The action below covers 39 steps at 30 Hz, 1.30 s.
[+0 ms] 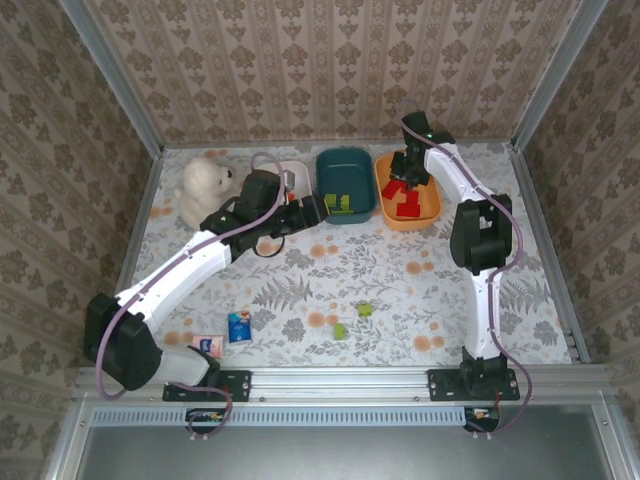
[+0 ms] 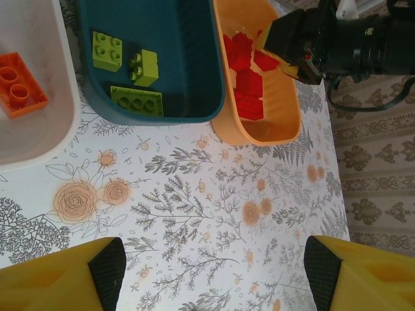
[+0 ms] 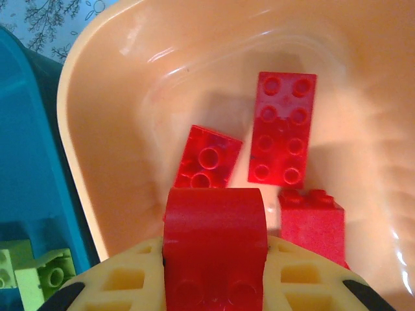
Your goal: Sort the legos into containers by color
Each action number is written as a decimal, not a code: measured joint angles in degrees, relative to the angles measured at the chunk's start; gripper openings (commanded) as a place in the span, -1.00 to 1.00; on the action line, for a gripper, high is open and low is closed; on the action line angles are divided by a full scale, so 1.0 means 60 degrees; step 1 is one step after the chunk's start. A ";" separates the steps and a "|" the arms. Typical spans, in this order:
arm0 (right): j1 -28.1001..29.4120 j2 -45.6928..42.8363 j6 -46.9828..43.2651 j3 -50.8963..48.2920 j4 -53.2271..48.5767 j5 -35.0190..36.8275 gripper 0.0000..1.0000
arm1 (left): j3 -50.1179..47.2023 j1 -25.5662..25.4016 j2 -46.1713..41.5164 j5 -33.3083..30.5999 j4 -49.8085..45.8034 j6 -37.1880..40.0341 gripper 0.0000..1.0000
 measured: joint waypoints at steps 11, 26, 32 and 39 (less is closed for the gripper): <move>0.0036 0.0029 0.0015 -0.1246 0.0197 -0.0466 -0.75 | -0.0007 -0.0047 0.0000 -0.0113 -0.0004 -0.0004 0.52; 0.0058 -0.0062 0.0135 -0.1555 0.0423 -0.0874 -0.29 | -0.0007 -0.0168 0.0000 -0.0109 -0.0004 -0.0004 0.52; 0.0182 -0.0062 0.0229 -0.1555 0.0412 -0.0962 -0.02 | -0.0007 -0.0171 0.0000 -0.0113 -0.0004 -0.0004 0.52; 0.0219 -0.0342 0.0229 -0.1555 0.0386 -0.0962 0.07 | -0.0007 -0.0182 0.0000 -0.0113 -0.0004 -0.0004 0.52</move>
